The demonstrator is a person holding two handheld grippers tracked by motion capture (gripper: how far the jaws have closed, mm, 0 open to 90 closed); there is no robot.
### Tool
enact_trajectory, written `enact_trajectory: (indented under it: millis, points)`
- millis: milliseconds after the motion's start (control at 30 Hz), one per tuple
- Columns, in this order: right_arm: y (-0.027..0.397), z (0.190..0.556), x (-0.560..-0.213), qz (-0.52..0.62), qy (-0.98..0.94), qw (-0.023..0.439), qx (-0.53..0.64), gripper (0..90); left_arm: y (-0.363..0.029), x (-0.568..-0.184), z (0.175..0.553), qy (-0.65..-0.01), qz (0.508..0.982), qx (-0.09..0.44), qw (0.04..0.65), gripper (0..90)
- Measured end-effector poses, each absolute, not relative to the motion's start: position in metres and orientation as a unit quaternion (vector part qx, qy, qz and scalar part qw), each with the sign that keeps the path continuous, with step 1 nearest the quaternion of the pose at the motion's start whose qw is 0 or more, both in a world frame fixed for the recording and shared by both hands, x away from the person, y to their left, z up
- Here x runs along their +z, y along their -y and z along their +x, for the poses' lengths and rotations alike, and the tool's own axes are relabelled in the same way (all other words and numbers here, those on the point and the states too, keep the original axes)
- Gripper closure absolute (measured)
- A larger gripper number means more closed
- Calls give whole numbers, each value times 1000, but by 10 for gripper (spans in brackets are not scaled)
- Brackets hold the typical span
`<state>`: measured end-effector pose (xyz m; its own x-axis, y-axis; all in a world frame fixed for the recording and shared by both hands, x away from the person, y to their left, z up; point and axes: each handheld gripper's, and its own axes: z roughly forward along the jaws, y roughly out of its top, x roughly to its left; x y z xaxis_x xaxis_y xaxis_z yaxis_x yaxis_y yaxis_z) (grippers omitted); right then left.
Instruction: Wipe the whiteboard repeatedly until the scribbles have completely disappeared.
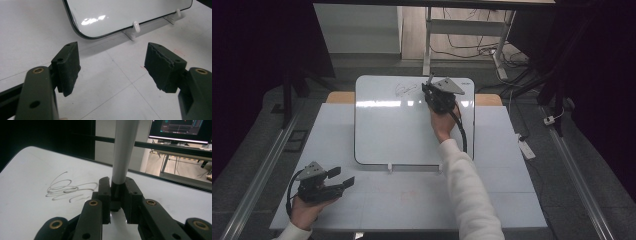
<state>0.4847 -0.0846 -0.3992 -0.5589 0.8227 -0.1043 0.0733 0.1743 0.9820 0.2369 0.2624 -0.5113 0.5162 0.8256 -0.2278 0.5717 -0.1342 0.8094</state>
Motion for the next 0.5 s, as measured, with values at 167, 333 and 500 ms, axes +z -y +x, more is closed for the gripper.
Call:
enact_trajectory:
  millis: [167, 333, 500]
  points:
    - [62, 478, -405, 290, -716, 317, 549, 778, -262, -511, 237, -470, 742, 138, 457, 289]
    - [85, 493, -394, 333, -682, 327, 563, 778, -263, -511, 236, -471, 740, 139, 459, 289]
    - [66, 484, -401, 292, -717, 308, 552, 779, -262, -513, 239, -469, 744, 134, 456, 289]
